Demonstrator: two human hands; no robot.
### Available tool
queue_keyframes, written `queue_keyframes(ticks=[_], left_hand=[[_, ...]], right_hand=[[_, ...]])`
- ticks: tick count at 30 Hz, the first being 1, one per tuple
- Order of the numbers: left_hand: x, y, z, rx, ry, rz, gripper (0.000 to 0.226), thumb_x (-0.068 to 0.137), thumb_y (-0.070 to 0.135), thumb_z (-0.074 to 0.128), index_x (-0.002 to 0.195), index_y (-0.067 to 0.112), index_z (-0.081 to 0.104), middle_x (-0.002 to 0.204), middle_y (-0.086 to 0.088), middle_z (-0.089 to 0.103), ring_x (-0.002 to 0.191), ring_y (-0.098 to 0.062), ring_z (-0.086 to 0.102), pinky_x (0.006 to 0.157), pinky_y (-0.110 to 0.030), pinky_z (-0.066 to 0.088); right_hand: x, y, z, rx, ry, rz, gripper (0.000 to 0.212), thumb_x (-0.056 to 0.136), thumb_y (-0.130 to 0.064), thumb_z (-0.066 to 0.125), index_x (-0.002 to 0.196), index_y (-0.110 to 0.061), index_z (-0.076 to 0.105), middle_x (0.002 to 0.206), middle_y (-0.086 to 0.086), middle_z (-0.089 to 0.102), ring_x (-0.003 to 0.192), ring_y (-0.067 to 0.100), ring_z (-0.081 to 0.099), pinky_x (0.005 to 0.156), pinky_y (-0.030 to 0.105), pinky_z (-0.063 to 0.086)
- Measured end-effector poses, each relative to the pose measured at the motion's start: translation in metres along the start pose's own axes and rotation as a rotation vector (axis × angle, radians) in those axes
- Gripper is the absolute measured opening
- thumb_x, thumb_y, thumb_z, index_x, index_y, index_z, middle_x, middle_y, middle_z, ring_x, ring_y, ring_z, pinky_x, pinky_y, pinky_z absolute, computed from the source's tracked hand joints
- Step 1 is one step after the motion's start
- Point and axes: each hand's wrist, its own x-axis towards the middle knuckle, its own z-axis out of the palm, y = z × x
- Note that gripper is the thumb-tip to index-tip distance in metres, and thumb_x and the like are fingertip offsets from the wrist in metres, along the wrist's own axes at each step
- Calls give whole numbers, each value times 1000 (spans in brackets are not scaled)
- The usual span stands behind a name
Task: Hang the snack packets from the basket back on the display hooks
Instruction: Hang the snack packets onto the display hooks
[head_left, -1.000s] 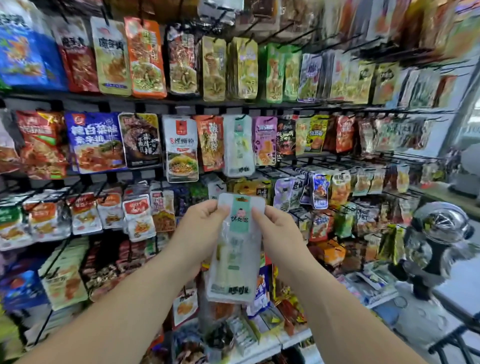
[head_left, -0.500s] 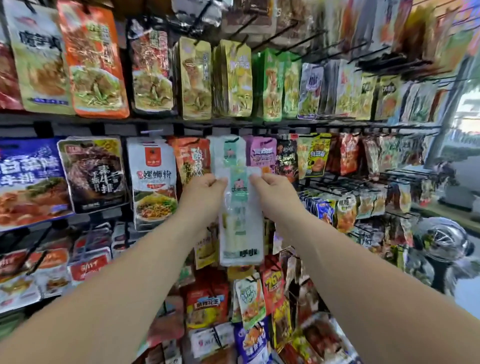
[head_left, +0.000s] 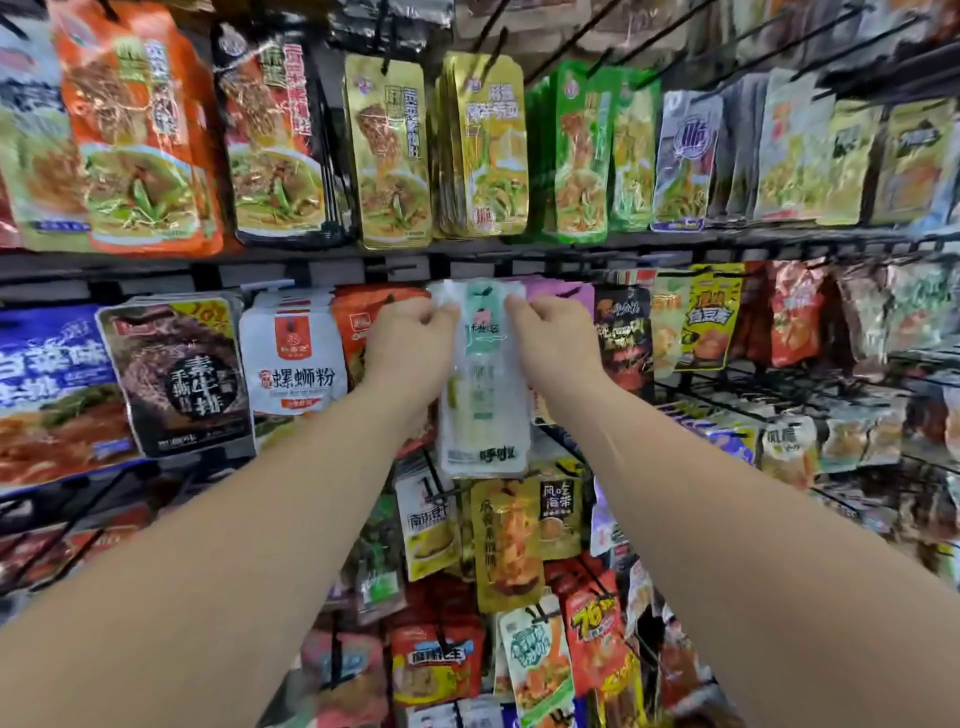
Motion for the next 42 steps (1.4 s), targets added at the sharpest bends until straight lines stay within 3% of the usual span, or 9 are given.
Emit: queue_keyframes(ticks=[3, 6, 8, 12, 15, 22, 28, 33, 42], left_hand=[[5, -11, 7, 33, 31, -2, 42, 102, 30, 61, 65, 15, 49, 57, 2, 35, 58, -19, 36, 52, -23, 34], [12, -17, 12, 53, 76, -41, 44, 95, 41, 64, 66, 8, 59, 57, -2, 42, 60, -22, 48, 66, -50, 59], [15, -18, 13, 115, 119, -55, 50, 95, 41, 65, 53, 15, 57, 46, 4, 41, 56, -24, 50, 68, -62, 62], [21, -19, 18, 231, 217, -40, 61, 99, 37, 68, 46, 14, 47, 44, 3, 44, 50, -27, 49, 64, -44, 59], [20, -18, 21, 325, 230, -16, 51, 101, 40, 64, 59, 12, 56, 57, -3, 54, 59, -29, 53, 61, -33, 40], [-21, -26, 16, 446, 242, -22, 20, 97, 33, 71, 96, 14, 66, 94, 0, 67, 84, -22, 61, 71, -31, 41], [-90, -16, -3, 482, 258, 12, 23, 97, 32, 70, 113, 15, 67, 104, 1, 68, 86, -19, 60, 71, -25, 39], [-186, -24, -18, 545, 243, 7, 23, 96, 32, 72, 111, 16, 64, 94, 0, 68, 87, -19, 63, 75, -30, 44], [-381, -188, -11, 769, -45, -462, 23, 95, 34, 72, 107, 18, 61, 89, 2, 64, 87, -25, 64, 79, -35, 48]], right_hand=[[7, 9, 1, 6, 5, 41, 57, 103, -28, 59, 52, -21, 34, 37, -11, 29, 42, 10, 27, 47, 30, 19], [14, 11, 1, -125, 0, 22, 58, 102, -35, 60, 51, -19, 37, 42, -8, 36, 46, 15, 33, 49, 32, 19], [18, 11, 3, -259, 14, -3, 58, 102, -41, 58, 53, -16, 42, 50, -2, 44, 49, 16, 41, 49, 31, 22], [21, 14, 12, -382, 64, 12, 57, 101, -52, 57, 58, -15, 49, 58, 1, 51, 55, 21, 50, 54, 31, 30], [17, 18, 14, -424, 86, 13, 57, 100, -55, 58, 59, -15, 51, 58, 1, 52, 53, 20, 50, 49, 28, 26], [-14, 27, -12, -580, 46, -39, 43, 94, -54, 67, 81, -12, 66, 68, -1, 59, 68, 23, 59, 60, 30, 39], [-63, 38, -60, -516, -7, -83, 39, 93, -53, 68, 82, -15, 66, 81, 1, 68, 80, 24, 65, 66, 32, 45], [-140, 73, -101, -505, -200, -96, 35, 93, -50, 70, 79, -20, 61, 71, -7, 58, 76, 19, 59, 65, 31, 41], [-341, 243, -133, -693, -822, 195, 30, 91, -46, 68, 98, -18, 63, 95, 6, 66, 94, 31, 66, 68, 35, 45]])
